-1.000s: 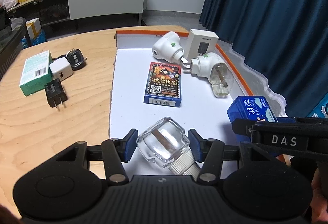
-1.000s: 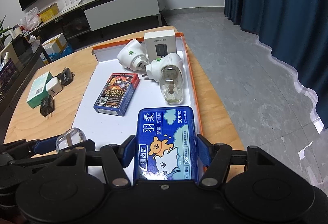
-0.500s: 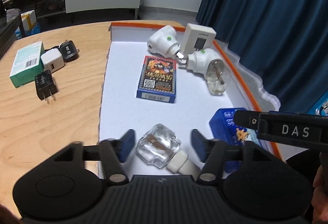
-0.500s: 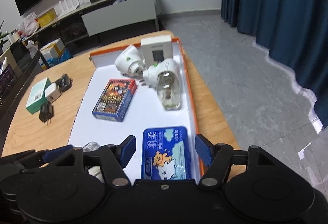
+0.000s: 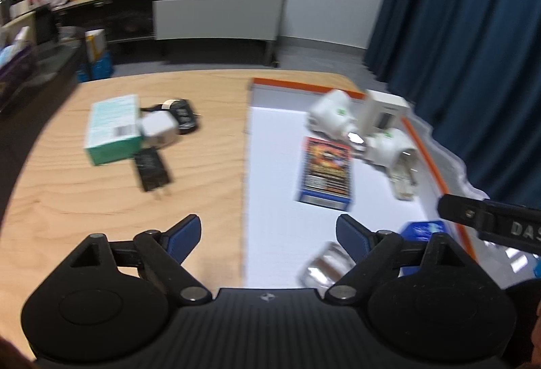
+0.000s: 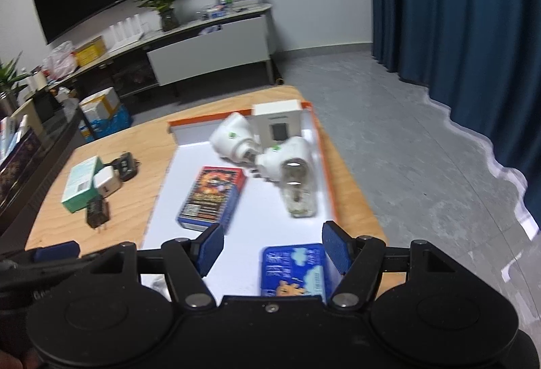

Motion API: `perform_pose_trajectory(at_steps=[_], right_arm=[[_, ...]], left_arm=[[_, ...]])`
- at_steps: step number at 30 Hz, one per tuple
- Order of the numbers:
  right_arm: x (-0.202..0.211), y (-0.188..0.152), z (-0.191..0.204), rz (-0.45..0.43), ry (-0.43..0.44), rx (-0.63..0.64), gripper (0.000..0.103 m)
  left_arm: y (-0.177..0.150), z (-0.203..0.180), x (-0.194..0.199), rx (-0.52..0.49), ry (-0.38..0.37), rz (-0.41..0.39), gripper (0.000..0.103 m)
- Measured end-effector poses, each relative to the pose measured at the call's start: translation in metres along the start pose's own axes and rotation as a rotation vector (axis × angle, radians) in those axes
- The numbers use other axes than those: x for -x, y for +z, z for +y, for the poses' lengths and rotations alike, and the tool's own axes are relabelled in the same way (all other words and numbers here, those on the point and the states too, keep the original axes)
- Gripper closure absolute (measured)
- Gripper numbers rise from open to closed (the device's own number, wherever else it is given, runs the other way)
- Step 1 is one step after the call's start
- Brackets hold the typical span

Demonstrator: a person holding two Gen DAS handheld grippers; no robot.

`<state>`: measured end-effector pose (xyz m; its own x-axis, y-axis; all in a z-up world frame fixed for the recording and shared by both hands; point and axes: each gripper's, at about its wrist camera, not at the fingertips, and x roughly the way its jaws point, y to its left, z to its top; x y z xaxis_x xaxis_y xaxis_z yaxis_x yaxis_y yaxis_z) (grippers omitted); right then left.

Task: Organize rigid objects
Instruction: 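Open the left tool on the glass bottle while the right tool releases the blue tin, then grasp the Adhesive Bandages box with the left tool while the right tool grasps the black charger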

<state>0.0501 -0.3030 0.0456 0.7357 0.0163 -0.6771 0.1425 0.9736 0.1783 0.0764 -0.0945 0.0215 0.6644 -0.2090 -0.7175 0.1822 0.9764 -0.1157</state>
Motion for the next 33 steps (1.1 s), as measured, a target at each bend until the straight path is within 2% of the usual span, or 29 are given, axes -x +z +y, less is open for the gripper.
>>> perform_pose_trajectory(at_steps=[7, 15, 27, 33], right_arm=[[-0.007, 0.004, 0.042, 0.014, 0.09, 0.088, 0.025], [-0.013, 0.004, 0.088, 0.029, 0.168, 0.183, 0.025], [-0.028, 0.001, 0.117, 0.061, 0.203, 0.247, 0.025], [-0.037, 0.001, 0.116, 0.074, 0.207, 0.243, 0.025]], left_arm=[[0.005, 0.049, 0.008, 0.095, 0.103, -0.004, 0.01], [0.008, 0.094, 0.013, 0.198, 0.173, -0.011, 0.01], [0.013, 0.121, 0.004, 0.245, 0.201, -0.017, 0.01], [0.031, 0.14, -0.018, 0.289, 0.21, -0.029, 0.01]])
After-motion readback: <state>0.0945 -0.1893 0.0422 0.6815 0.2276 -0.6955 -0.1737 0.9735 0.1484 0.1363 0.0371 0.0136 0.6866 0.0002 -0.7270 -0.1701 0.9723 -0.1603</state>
